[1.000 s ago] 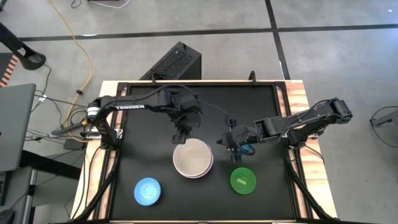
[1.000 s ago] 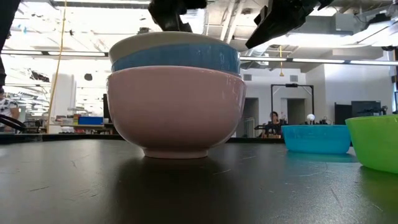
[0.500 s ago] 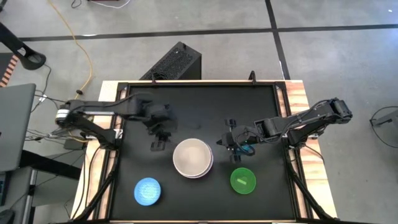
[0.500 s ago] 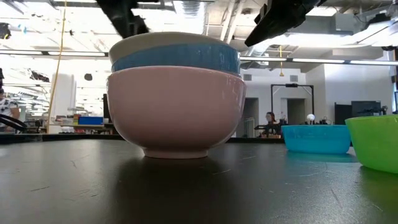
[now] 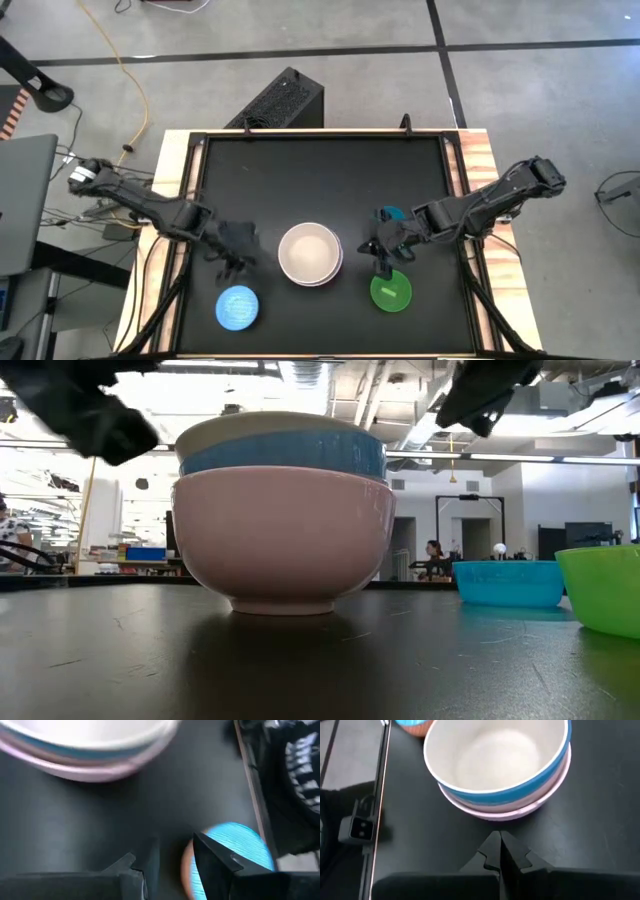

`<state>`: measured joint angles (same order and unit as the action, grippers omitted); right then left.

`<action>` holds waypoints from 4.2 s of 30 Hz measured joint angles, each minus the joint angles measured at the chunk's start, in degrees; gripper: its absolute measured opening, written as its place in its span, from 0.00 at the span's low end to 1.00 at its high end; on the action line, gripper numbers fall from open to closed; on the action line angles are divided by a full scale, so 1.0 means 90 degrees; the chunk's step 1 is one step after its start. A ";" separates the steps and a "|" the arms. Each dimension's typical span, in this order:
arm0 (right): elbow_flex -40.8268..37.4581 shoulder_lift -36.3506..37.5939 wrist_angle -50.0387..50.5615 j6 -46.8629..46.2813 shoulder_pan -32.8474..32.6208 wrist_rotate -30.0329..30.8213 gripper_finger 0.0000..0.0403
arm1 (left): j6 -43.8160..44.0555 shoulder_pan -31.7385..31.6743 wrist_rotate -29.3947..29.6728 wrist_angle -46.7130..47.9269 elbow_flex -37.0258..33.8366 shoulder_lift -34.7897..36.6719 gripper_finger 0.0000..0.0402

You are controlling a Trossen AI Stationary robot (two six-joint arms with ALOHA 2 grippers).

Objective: Nest bowls inside each other
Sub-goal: Stack the blue patterned bowl on top of the white bowl, then stack the transparent green bowl on top of the blue patterned bowl

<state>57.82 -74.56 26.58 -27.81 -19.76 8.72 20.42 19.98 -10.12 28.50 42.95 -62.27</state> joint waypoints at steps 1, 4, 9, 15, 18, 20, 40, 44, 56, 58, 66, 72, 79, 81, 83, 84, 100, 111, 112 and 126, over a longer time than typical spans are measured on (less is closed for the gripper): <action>0.0000 0.0000 -0.0038 -0.0109 -0.0095 0.0144 0.04 | 0.0178 0.0185 0.0017 -0.0036 0.0000 -0.0099 0.26; 0.0000 -0.0002 -0.0176 -0.0241 -0.0354 0.0681 0.04 | 0.0677 0.0701 0.0012 0.0046 0.0034 -0.0434 0.26; 0.0000 -0.0002 -0.0670 -0.0248 -0.0518 0.1077 0.04 | 0.1030 0.1291 0.0185 0.0326 0.0132 -0.0800 0.26; 0.0000 -0.0051 -0.1090 -0.0260 -0.0511 0.1096 0.04 | 0.1190 0.1657 0.0589 0.0448 0.0132 -0.1222 0.26; 0.0000 -0.0160 -0.1088 -0.0313 -0.0513 0.1075 0.04 | 0.1202 0.1746 0.0683 0.0433 0.0132 -0.1497 0.26; 0.0000 -0.0239 -0.1060 -0.0417 -0.0515 0.1065 0.04 | 0.1213 0.1788 0.0622 0.0379 0.0132 -0.1700 0.26; 0.0002 -0.0904 -0.1124 -0.0526 -0.0775 0.1026 0.04 | 0.1141 0.1740 0.0651 0.1133 0.0502 -0.1947 0.01; 0.0002 -0.0916 -0.1155 -0.0501 -0.0794 0.1137 0.04 | 0.0851 0.1602 0.0904 0.1649 0.1068 -0.1632 0.01; 0.0002 -0.0918 -0.1211 0.0264 -0.0926 0.1737 0.04 | -0.1797 -0.0008 0.1703 0.1825 0.3210 -0.1645 0.01; 0.0002 -0.0918 -0.1213 0.0264 -0.0936 0.1737 0.04 | -0.2268 -0.0424 0.1657 0.1850 0.3522 -0.1908 0.01; 0.0002 -0.0918 -0.1209 0.0266 -0.1060 0.1730 0.04 | -0.3487 -0.1795 0.0339 0.1935 0.4609 -0.3255 0.00; 0.0002 -0.0918 -0.1173 0.0313 -0.1060 0.1714 0.04 | -0.3797 -0.2273 -0.0355 0.2216 0.5378 -0.4320 0.01; 0.0002 -0.0918 -0.0969 0.0325 -0.1152 0.1718 0.04 | -0.3831 -0.2409 -0.0754 0.2530 0.5926 -0.5061 0.01; 0.0002 -0.0916 -0.0864 0.0335 -0.1217 0.1736 0.04 | -0.3808 -0.2383 -0.0801 0.2528 0.5944 -0.5177 0.01; 0.0002 -0.0917 -0.0818 0.0338 -0.1277 0.1802 0.04 | -0.3808 -0.2352 -0.0719 0.2584 0.5944 -0.5293 0.01; 0.0002 -0.0917 -0.0799 0.0337 -0.1302 0.1839 0.04 | -0.3794 -0.2340 -0.0662 0.2600 0.5944 -0.5337 0.01; 0.0002 -0.0918 -0.0816 0.0451 -0.1346 0.1878 0.04 | -0.3835 -0.2297 -0.0176 0.2797 0.5941 -0.5393 0.10; 0.0002 -0.0917 -0.0818 0.0449 -0.1346 0.1878 0.04 | -0.3808 -0.2297 -0.0126 0.2841 0.5947 -0.5362 0.19; 0.0002 -0.0918 -0.0818 0.0449 -0.1346 0.1878 0.04 | -0.3805 -0.2297 -0.0124 0.2932 0.5978 -0.5361 0.20; 0.0002 -0.0916 -0.0818 0.0429 -0.1346 0.1876 0.04 | -0.3910 -0.2306 0.0136 0.4791 0.7685 -0.5359 0.21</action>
<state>57.84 -82.81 19.22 -23.94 -31.88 25.61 -14.77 -0.77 -8.90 71.62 112.11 -110.50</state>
